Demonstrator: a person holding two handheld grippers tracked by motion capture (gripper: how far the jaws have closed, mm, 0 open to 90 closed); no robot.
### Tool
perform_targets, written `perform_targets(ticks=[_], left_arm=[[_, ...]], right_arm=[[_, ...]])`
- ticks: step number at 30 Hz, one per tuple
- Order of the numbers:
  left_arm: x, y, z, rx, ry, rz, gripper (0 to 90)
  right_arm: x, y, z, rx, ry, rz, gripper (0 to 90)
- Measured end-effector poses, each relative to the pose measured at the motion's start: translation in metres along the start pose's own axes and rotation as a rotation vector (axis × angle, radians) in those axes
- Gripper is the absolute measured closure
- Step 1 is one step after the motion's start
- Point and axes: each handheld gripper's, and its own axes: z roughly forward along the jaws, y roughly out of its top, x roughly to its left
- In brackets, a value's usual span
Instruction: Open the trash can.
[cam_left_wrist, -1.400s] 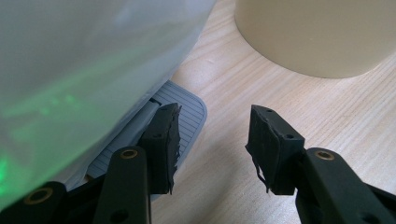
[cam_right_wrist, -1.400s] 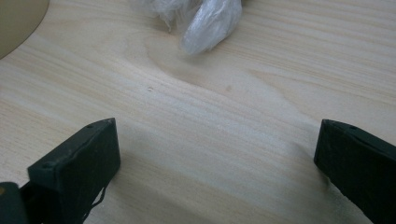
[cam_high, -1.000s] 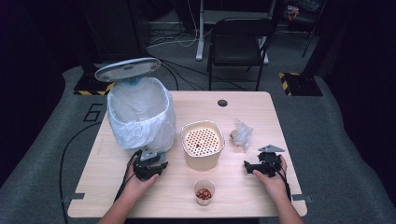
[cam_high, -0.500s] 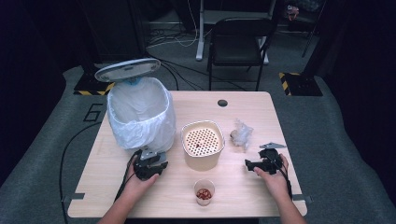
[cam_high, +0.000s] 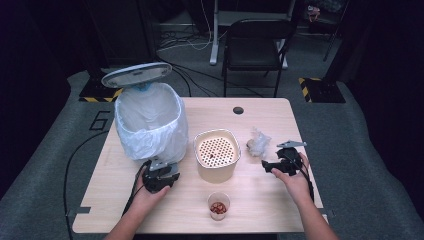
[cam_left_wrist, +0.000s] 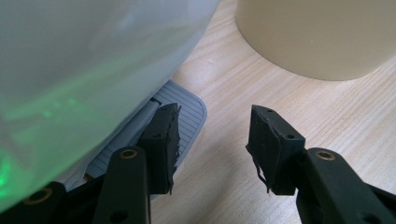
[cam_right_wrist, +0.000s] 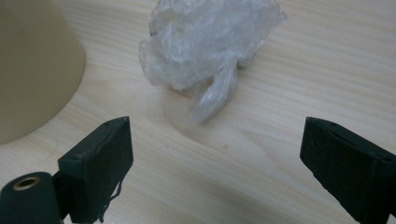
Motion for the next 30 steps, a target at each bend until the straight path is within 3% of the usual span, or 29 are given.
perform_targets(ticks=[8, 16, 20, 24, 30], left_arm=[[0.0, 0.0, 0.0, 0.0, -0.006, -0.013, 53.1], [0.001, 0.0, 0.0, 0.007, -0.002, -0.001, 53.2], [0.001, 0.0, 0.0, 0.009, 0.002, 0.012, 53.2], [0.0, 0.001, -0.001, 0.01, 0.0, 0.0, 53.2], [0.0, 0.0, 0.0, 0.0, 0.0, 0.003, 53.2]], right_arm=[[0.007, 0.026, -0.002, -0.009, 0.024, -0.044, 14.6], [0.013, 0.055, 0.006, -0.001, 0.049, -0.085, 18.9], [0.016, 0.064, 0.011, -0.002, 0.057, -0.078, 22.9], [0.018, 0.07, 0.015, -0.002, 0.059, -0.091, 22.9], [0.018, 0.073, 0.021, -0.021, 0.06, -0.055, 23.8]])
